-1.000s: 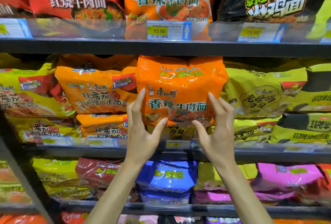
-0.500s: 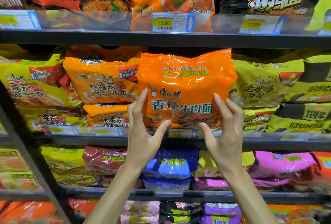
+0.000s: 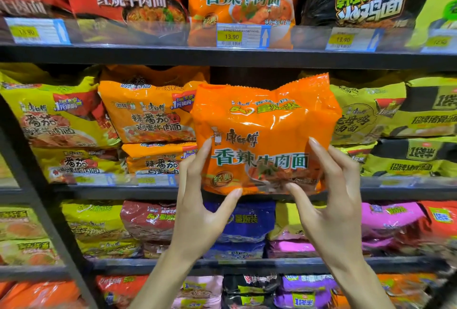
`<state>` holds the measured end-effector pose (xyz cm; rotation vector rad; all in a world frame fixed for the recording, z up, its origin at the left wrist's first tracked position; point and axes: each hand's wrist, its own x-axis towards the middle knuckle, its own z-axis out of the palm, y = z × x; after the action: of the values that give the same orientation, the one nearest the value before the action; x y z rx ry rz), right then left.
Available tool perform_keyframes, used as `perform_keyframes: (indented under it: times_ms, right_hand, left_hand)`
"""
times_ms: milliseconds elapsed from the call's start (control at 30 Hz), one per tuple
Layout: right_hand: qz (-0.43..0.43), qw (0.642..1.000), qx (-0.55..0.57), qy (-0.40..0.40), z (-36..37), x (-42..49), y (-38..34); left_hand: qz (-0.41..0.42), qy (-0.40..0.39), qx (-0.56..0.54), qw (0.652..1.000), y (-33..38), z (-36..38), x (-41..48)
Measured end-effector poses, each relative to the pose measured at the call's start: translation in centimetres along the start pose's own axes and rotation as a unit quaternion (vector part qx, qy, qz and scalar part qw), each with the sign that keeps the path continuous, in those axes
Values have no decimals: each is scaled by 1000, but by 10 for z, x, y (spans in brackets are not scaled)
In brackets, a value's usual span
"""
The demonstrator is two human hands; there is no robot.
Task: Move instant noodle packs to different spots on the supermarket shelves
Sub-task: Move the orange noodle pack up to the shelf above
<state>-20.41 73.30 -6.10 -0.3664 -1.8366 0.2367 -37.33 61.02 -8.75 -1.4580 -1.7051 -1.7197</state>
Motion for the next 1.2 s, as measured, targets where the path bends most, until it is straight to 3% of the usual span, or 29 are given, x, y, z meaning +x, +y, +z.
perform_keyframes:
  times_ms: [400, 800, 1200]
  right_hand:
    - [17, 1000, -13, 16, -31, 31, -36]
    - [-45, 996, 4, 74, -51, 110, -64]
    - [-143, 979, 13, 143, -52, 226, -79]
  left_hand:
    - [45, 2, -44, 998, 30, -21, 29]
    - [125, 24, -72, 989, 72, -42, 116]
    - [216, 101, -37, 970, 109, -60, 225]
